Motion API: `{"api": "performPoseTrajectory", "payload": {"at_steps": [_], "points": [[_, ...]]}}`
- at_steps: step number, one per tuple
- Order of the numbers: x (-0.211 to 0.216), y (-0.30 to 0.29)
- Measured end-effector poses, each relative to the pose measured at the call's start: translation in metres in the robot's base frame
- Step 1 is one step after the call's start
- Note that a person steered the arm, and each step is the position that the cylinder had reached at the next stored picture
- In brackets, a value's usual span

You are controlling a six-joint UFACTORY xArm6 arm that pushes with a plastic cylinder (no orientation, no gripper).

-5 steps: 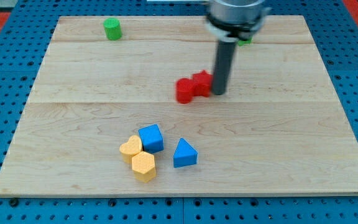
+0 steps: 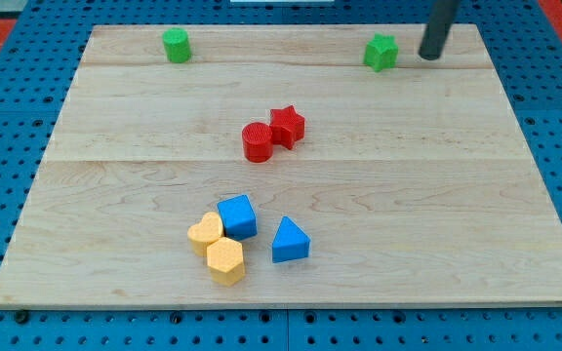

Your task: Push the green star closer to the red circle

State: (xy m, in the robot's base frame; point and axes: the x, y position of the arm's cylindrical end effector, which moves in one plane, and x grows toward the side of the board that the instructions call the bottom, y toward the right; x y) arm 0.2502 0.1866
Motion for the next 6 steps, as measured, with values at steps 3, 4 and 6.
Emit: {"api": "performPoseTrajectory", "payload": {"at_steps": [3, 4, 6], "points": [[-0.005, -0.202], [-0.025, -0.209], [0.067, -0.260]]}}
